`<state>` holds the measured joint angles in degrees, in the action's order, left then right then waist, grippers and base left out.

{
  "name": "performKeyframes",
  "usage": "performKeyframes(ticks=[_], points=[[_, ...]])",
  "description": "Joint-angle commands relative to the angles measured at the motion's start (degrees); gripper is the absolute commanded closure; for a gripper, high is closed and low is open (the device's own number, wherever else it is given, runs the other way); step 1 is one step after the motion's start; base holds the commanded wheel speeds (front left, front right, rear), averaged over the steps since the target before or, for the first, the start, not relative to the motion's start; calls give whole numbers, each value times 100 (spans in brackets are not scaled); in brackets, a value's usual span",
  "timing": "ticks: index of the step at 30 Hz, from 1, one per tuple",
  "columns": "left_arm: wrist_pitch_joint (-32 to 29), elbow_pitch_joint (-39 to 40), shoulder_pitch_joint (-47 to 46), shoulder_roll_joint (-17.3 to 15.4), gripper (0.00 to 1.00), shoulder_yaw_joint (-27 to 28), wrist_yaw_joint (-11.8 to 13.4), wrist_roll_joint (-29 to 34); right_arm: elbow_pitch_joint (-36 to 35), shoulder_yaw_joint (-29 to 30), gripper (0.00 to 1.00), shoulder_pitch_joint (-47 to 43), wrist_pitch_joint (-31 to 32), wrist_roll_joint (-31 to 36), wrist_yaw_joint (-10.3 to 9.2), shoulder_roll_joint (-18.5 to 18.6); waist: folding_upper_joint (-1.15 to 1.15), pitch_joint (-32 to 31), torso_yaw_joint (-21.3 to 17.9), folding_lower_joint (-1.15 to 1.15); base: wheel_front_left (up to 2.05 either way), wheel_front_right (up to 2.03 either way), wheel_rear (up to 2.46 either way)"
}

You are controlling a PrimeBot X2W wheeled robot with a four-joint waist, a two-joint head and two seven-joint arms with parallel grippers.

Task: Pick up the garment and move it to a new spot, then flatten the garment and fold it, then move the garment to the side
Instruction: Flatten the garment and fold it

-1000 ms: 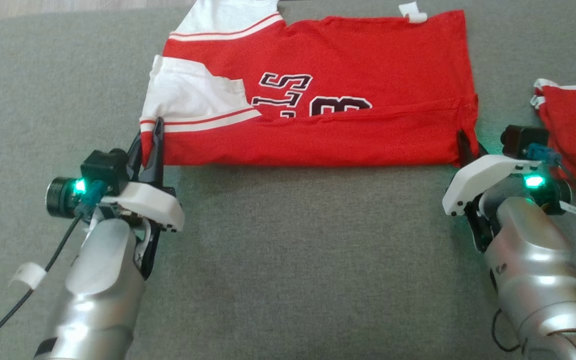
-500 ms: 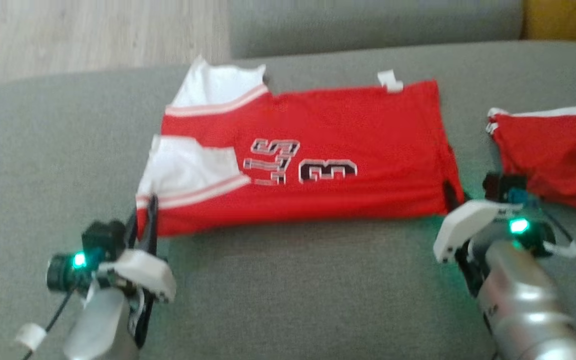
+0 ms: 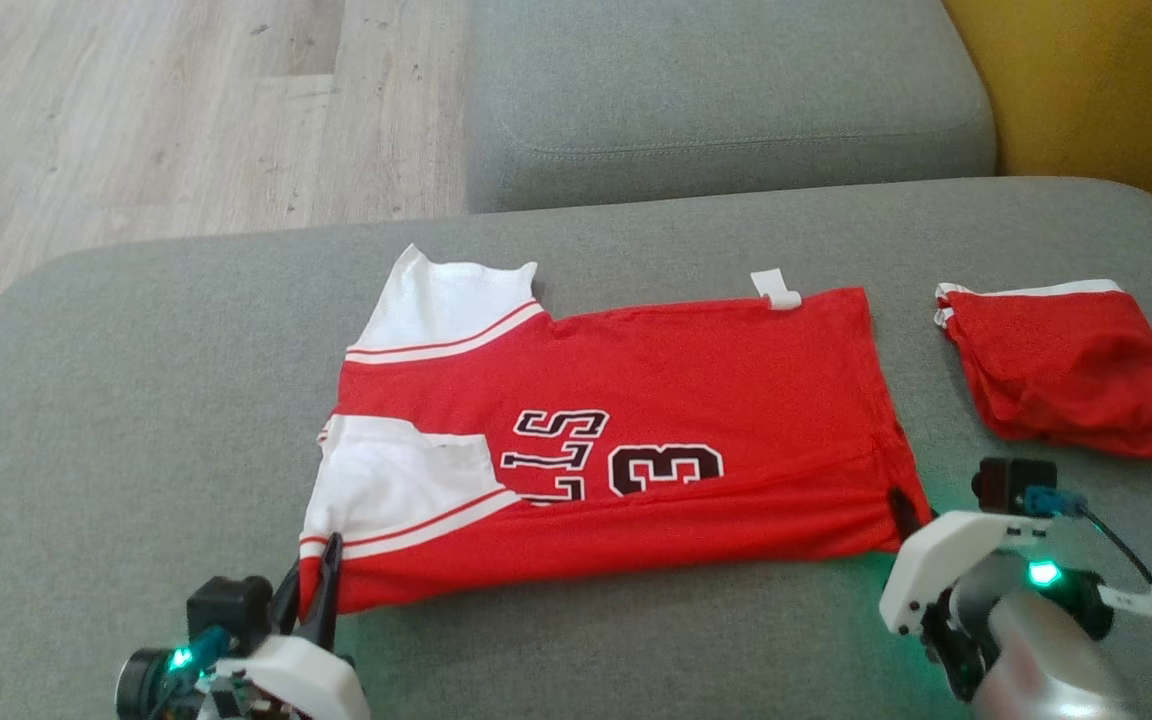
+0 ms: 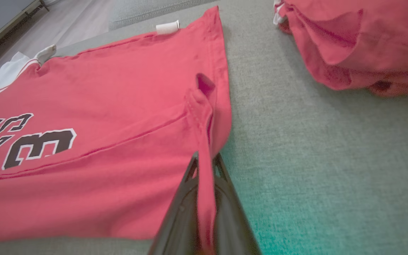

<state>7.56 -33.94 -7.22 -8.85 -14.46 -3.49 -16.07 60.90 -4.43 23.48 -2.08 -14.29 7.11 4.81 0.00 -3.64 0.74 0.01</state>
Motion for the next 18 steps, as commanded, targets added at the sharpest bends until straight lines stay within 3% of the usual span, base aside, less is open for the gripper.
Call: performKeyframes(ticks=[1,8,9,10,11,12,18], points=[[-22,275,-163,-204,100,232,62,-40,-292,-143,100,13,50,-86,37,71,0,-7,7,-1,0,0,0],[-303,732,110,-231,100,167,155,-77,-1351,-69,100,-656,540,-287,37,109,0,10,-9,-1,0,0,0],[-321,754,124,-228,100,153,166,-75,-1511,-7,36,-730,569,-260,37,115,0,20,-16,-1,0,0,0],[-330,767,132,-227,100,143,180,-71,-1663,67,0,-801,604,-238,37,109,0,31,-23,-1,0,0,0],[-332,771,135,-226,55,133,195,-65,-1819,114,0,-866,650,-220,37,93,0,43,-29,-1,0,0,0],[-327,771,132,-226,0,127,210,-61,-1984,155,0,-928,682,-205,37,75,0,56,-36,-1,0,0,0],[-86,830,4,-204,0,211,366,-76,-3021,441,0,-1126,649,-75,37,-44,0,160,-85,-1,0,0,0]])
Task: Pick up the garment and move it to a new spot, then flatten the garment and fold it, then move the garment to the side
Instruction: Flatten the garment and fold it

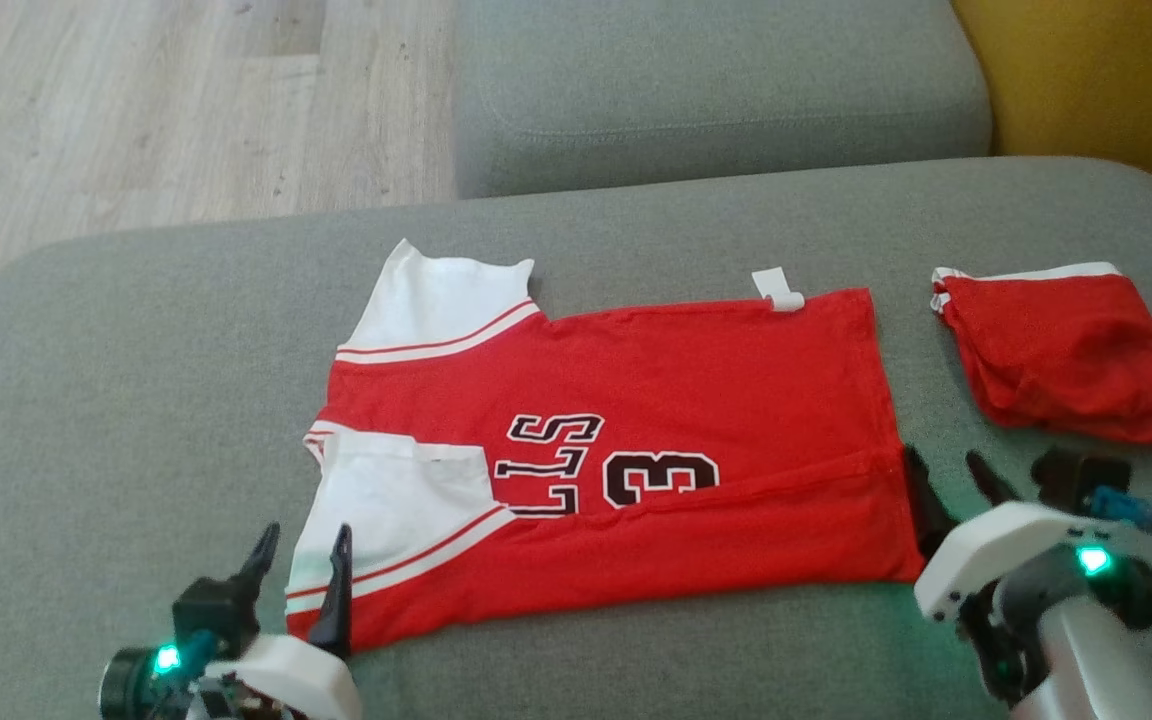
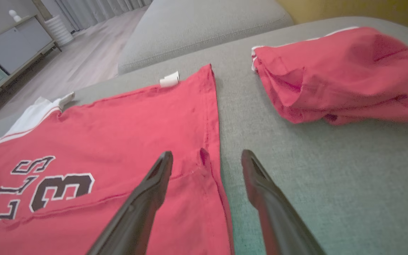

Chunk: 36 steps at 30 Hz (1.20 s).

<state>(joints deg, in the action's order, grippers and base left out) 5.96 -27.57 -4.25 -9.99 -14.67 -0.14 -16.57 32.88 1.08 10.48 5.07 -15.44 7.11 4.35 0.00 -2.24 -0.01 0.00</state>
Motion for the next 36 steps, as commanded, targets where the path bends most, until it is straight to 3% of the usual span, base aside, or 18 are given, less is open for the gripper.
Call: performKeyframes(ticks=[1,5,10,19,25,32,36], points=[[146,224,-336,-87,0,262,62,-33,-371,-86,0,159,-71,59,37,-16,0,39,-16,0,0,0,0],[463,436,-580,-96,0,390,128,-70,-977,18,0,168,-192,152,37,-75,0,145,-35,0,0,0,0],[553,697,-1160,-213,0,402,7,-49,-1534,46,0,388,-348,421,37,-100,0,465,-50,0,0,0,0],[-256,267,-3011,-610,0,160,-523,-49,-1725,140,0,1240,-372,651,37,-112,0,1342,-246,0,0,0,0],[-1279,-589,-4330,-1295,0,-426,-728,-416,-1558,-143,0,2054,-455,655,37,-121,0,2033,-657,0,0,0,0],[-2305,-1101,-5302,-2055,0,-1581,-733,-1553,-1479,-224,0,2706,-582,555,37,-107,0,2599,-953,0,0,0,0],[-2370,-1314,-5573,-2285,0,-1898,-734,-1810,-1491,-257,0,2850,-618,498,37,-109,0,2759,-1040,0,0,0,0]])
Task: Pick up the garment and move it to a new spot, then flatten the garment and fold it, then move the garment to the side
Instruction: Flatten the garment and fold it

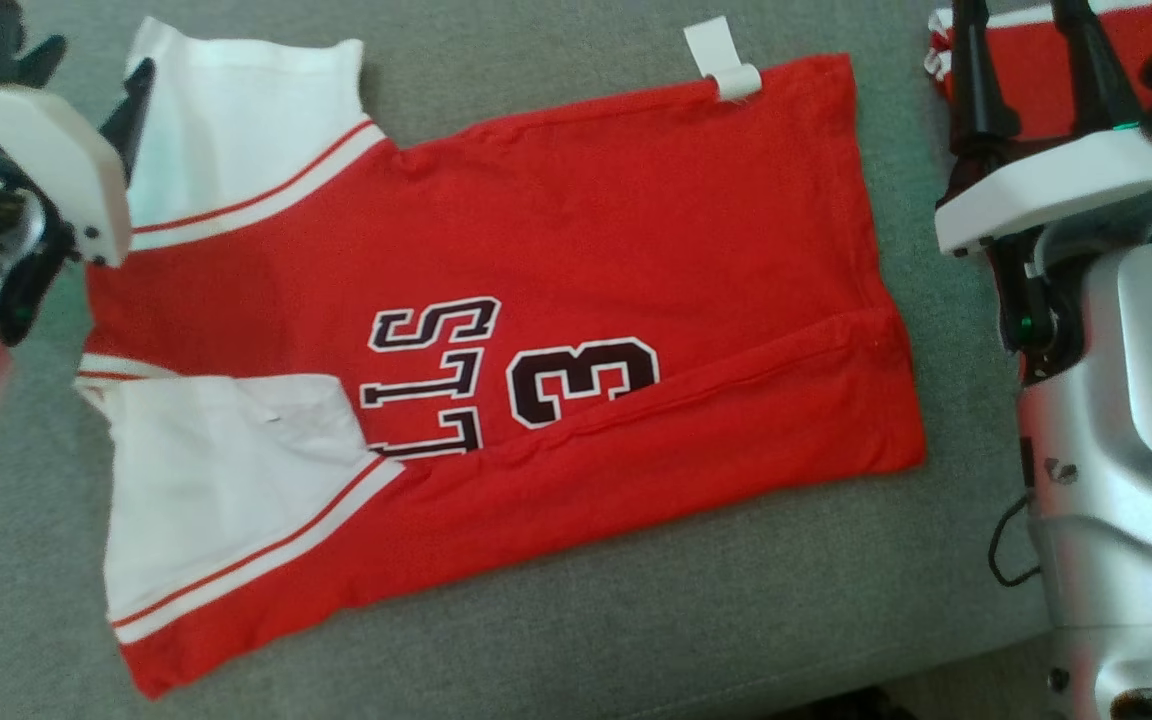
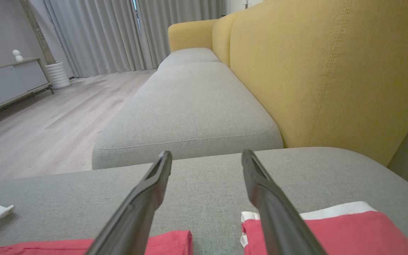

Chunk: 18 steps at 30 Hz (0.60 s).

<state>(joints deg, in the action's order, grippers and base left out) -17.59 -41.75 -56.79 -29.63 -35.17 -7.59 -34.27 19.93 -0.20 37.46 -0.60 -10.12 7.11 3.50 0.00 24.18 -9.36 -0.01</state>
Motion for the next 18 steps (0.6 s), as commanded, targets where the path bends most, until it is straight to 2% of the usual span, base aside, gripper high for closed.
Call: performKeyframes(ticks=[1,13,18], points=[[-13,50,-371,-354,0,82,11,-94,-198,-143,0,179,-60,-41,37,-26,0,149,-128,1,0,0,0],[9,-521,-927,-513,0,-442,10,-625,-219,-245,0,421,-87,-54,37,-26,0,505,-366,1,0,0,0],[-225,-707,-1087,-494,0,-635,10,-859,-274,-278,0,498,-87,-48,37,-17,0,618,-416,1,0,0,0]])
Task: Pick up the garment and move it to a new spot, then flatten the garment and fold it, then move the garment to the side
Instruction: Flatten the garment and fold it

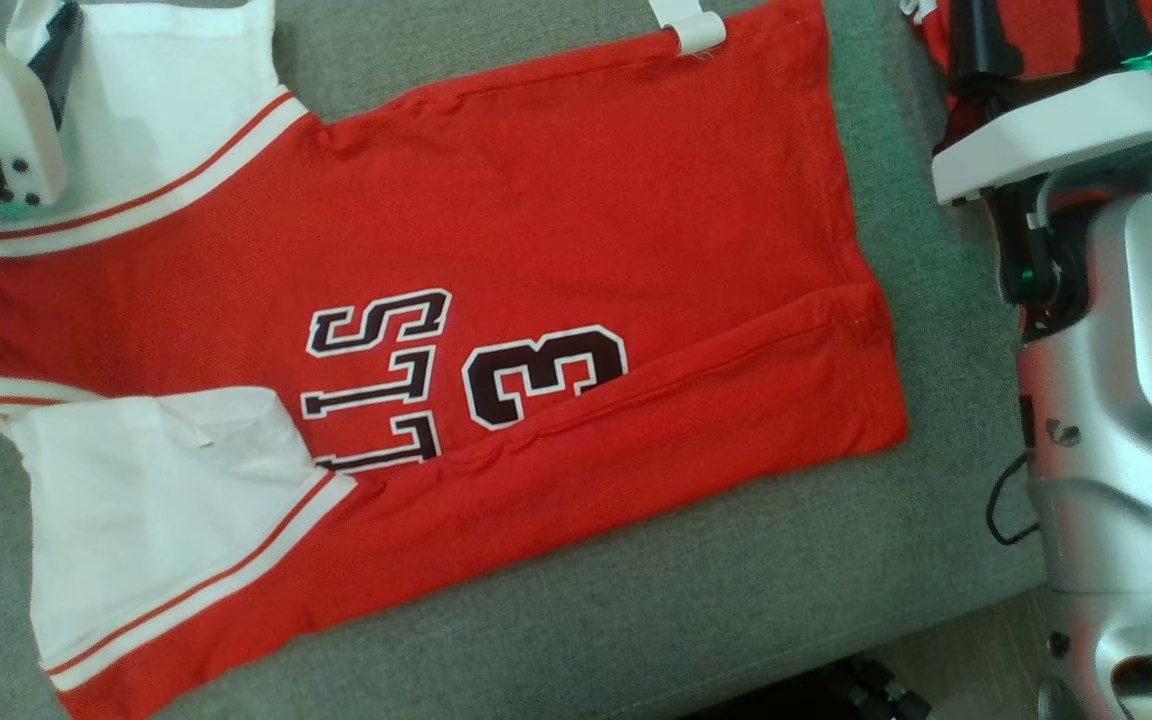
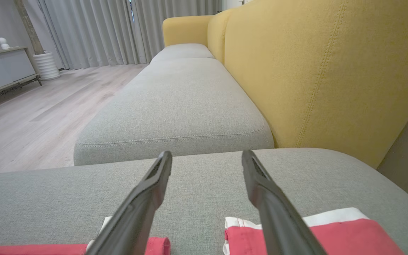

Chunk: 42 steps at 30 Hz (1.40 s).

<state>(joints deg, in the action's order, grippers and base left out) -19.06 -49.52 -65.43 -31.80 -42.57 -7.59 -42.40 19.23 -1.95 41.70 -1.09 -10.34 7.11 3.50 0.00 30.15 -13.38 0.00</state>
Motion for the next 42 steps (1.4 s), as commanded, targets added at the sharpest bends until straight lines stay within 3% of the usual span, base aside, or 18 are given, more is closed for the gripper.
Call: performKeyframes(ticks=[1,6,7,11,17,24,32,42], points=[[-167,59,-233,-268,0,53,10,-123,-211,-101,0,80,-39,-23,37,-10,0,32,-17,0,0,0,0],[-524,174,-238,-236,0,-164,10,-514,-214,-32,0,106,-48,17,37,24,0,33,-8,0,0,0,0],[-604,316,-213,-237,100,-278,10,-698,-192,8,0,120,-39,42,37,42,0,-15,19,0,0,0,0],[-484,504,-183,-233,100,-372,10,-928,-162,67,0,141,-26,73,37,72,0,-112,98,0,0,0,0],[574,609,-232,-45,100,-379,10,-956,-7,119,0,139,93,21,37,239,0,-411,431,0,0,0,0],[1555,1008,-108,248,100,-638,10,-759,423,-71,0,143,486,-282,37,726,0,-763,1032,0,0,0,0],[1789,1826,281,286,100,-972,28,-589,1159,-593,0,158,875,-784,37,1357,0,-913,1667,0,0,0,0],[1673,2883,702,140,100,-1142,266,-562,2387,-949,0,350,1422,-1019,37,1769,0,-917,2030,0,0,0,0]])
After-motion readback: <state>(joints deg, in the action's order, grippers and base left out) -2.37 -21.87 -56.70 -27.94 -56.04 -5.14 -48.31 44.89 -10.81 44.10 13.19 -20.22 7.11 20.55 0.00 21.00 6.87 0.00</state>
